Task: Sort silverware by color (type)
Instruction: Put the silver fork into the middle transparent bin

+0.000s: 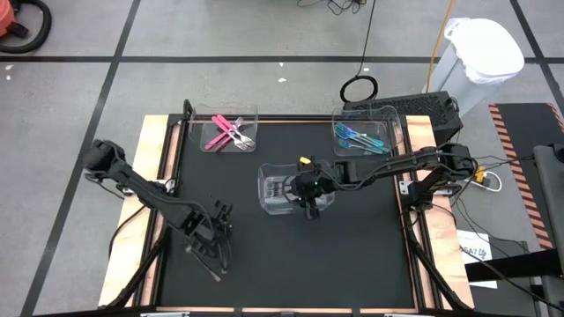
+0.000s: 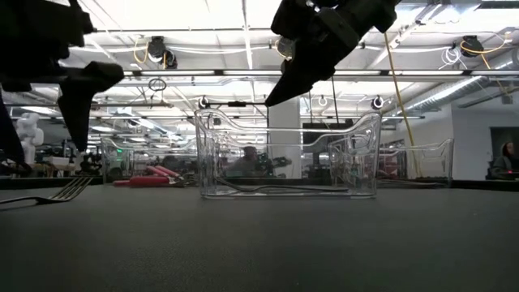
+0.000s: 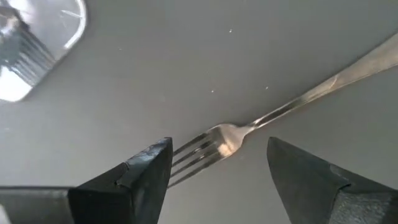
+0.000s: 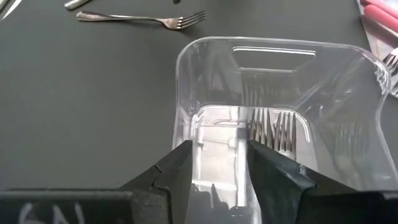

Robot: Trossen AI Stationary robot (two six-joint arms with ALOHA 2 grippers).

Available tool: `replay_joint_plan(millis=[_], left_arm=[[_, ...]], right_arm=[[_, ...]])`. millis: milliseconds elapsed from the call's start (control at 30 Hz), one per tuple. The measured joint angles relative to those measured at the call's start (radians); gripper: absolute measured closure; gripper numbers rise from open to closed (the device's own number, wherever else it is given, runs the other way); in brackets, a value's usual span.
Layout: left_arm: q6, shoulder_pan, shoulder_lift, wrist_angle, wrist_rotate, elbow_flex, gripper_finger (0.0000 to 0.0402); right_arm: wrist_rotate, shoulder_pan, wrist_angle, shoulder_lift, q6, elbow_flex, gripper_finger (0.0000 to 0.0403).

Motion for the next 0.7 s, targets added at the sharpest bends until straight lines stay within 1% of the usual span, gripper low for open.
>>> replay_joint_plan(millis=[67, 133, 267, 333, 467, 567, 700], left_arm=[[-0.006, 0.002, 0.018, 0.013, 0.026, 0.000, 0.0143], [0.024, -0.005, 0.037, 0.012, 0.055, 0.000, 0.0153], [0.132, -0.028, 0.072, 0.037, 0.076, 0.000, 0.0189], [0.175, -0.034, 0.089, 0.056, 0.089, 0.000, 0.0207], [0.248, -0.042, 0.128, 0.097, 0.090, 0.000, 0.0237], [0.288, -0.044, 0.164, 0.111, 0.091, 0.000, 0.0253], [0.353, -0.045, 0.210, 0.106, 0.093, 0.006, 0.0263]], right_arm=[[0.001, 0.007, 0.001, 0.000, 0.019, 0.000, 0.0254], [0.001, 0.019, 0.003, 0.000, 0.023, 0.000, 0.0254], [0.007, 0.046, 0.020, 0.000, 0.023, 0.000, 0.0254], [0.042, 0.059, 0.023, 0.000, 0.023, 0.000, 0.0254], [0.097, 0.075, 0.023, 0.000, 0.023, 0.000, 0.0254], [0.100, 0.075, 0.023, 0.000, 0.023, 0.000, 0.0254], [0.100, 0.073, 0.023, 0.000, 0.022, 0.000, 0.0254]])
